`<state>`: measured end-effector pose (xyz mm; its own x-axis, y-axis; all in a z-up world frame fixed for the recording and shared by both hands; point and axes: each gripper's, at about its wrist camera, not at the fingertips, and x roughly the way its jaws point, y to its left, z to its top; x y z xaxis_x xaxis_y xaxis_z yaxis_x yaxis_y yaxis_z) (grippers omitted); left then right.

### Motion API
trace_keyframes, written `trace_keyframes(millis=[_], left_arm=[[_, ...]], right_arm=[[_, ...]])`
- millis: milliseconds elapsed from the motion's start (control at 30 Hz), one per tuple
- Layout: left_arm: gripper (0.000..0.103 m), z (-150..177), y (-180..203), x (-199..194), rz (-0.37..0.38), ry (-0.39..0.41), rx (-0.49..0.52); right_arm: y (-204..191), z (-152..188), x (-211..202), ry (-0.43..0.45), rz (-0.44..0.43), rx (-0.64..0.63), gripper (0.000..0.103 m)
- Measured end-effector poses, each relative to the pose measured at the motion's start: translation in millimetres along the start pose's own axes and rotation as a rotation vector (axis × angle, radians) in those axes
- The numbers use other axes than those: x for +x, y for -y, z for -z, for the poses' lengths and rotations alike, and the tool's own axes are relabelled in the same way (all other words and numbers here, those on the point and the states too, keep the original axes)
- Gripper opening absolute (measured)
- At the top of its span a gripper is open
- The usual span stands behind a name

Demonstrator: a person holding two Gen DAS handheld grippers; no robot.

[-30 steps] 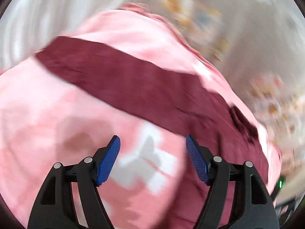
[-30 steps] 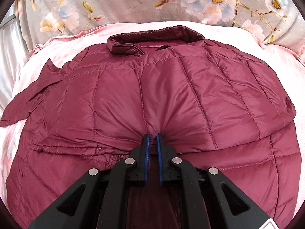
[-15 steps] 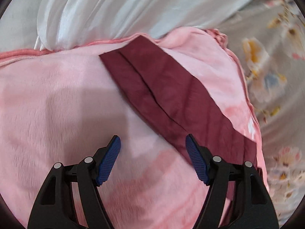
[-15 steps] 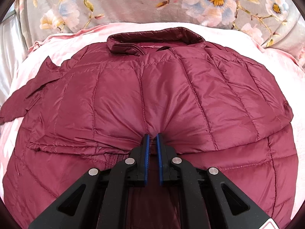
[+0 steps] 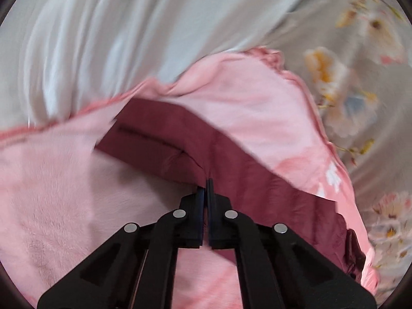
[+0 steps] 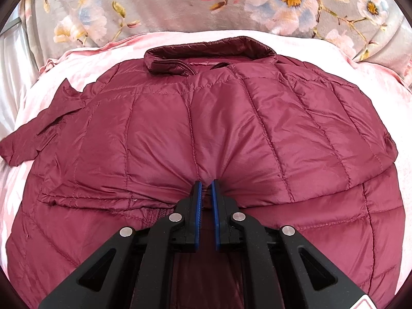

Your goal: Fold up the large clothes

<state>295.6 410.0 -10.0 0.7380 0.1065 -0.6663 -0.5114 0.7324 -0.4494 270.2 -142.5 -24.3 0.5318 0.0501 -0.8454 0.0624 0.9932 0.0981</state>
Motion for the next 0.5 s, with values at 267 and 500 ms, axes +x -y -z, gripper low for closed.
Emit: trace_keyframes(millis=[267, 500], left_arm=[[0.000, 17, 109, -43, 0.095, 0.078, 0.243], [0.000, 67, 220, -84, 0.264, 0.074, 0.446]], right_arm=[[4, 0, 0, -0.003, -0.012, 0.012, 0.007], [8, 0, 0, -0.002, -0.034, 0.031, 0.007]])
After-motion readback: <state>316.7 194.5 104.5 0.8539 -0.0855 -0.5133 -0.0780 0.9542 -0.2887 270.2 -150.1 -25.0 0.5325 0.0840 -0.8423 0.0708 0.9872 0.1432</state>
